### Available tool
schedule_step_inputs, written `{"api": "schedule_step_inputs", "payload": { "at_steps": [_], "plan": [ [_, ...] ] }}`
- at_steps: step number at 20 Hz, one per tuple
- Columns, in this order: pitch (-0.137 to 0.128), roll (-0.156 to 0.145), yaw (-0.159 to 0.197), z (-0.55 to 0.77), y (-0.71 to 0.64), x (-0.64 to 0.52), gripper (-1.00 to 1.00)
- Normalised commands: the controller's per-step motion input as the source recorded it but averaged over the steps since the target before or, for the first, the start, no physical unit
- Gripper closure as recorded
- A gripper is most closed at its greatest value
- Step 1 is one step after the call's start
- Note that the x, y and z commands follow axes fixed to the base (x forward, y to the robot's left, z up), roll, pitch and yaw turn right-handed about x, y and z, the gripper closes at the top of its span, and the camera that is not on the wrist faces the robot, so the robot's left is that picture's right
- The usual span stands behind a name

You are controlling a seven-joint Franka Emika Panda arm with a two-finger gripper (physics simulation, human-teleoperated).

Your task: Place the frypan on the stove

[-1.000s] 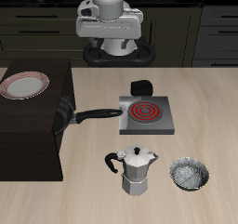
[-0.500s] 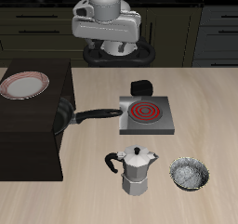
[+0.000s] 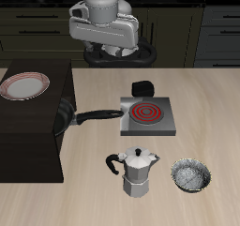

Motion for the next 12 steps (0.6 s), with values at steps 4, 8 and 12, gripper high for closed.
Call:
{"api": "schedule_step_inputs", "payload": {
  "at_steps": [4,8,12],
  "plan": [
    [0.001,0.013,-0.112,0.03,0.03,0.13,-1.00],
    [-0.019,0.067,-0.226,0.10,0.04,0.02,-1.00],
    [-0.032,0.045,-0.163,0.07,0.03,0.01,-1.00]
  ]
}}
